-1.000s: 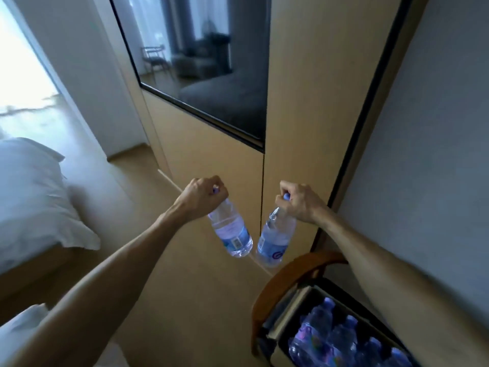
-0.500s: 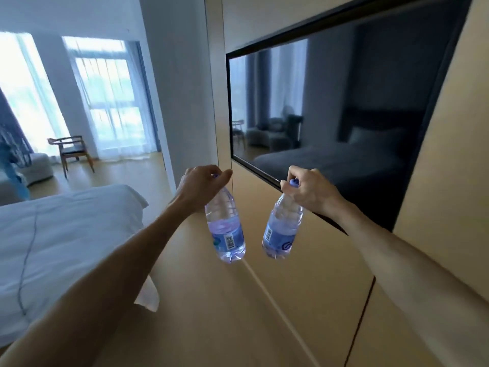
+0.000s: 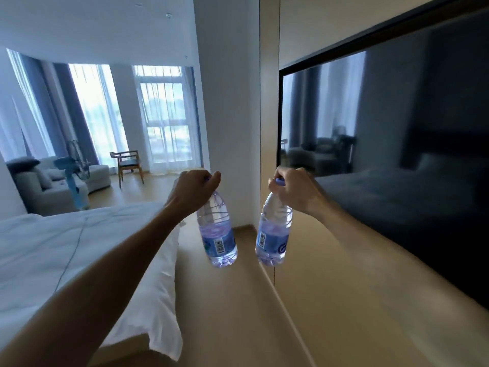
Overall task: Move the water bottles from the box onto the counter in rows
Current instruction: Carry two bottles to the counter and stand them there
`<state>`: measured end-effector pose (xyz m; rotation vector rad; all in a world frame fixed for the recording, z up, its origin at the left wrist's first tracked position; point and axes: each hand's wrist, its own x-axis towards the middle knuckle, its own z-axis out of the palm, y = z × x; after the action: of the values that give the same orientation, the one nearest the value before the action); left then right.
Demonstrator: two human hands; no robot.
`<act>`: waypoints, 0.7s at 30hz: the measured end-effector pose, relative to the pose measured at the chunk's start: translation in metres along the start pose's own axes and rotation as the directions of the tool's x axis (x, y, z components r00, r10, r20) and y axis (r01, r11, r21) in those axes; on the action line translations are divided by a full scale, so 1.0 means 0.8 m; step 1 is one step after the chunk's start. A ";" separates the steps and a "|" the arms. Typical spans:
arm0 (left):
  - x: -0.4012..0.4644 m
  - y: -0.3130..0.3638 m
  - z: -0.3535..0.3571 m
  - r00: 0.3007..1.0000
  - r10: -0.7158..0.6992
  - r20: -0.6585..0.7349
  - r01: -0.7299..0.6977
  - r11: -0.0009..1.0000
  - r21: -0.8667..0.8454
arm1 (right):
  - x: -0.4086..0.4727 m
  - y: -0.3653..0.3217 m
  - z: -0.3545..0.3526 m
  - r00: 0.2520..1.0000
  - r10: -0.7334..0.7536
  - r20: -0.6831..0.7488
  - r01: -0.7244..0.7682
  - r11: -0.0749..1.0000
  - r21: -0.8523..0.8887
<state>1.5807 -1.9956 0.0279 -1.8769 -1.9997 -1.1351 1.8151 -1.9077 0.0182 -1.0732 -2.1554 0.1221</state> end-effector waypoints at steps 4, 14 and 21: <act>0.067 -0.035 0.020 0.999 -0.048 -0.027 0.049 0.998 0.045 | 0.091 0.022 0.040 0.997 -0.072 0.036 0.071 0.997 0.010; 0.222 -0.149 0.058 0.987 -0.061 -0.152 0.079 0.990 0.114 | 0.288 0.057 0.153 0.970 -0.240 0.032 0.237 0.967 0.093; 0.335 -0.263 0.095 0.977 -0.074 -0.199 0.097 0.989 0.109 | 0.429 0.062 0.252 0.961 -0.270 0.055 0.261 0.956 0.136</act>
<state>1.3654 -1.7218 0.0507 -1.5719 -2.0069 -1.1461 1.5827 -1.5818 0.0420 -0.7083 -2.3020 0.1736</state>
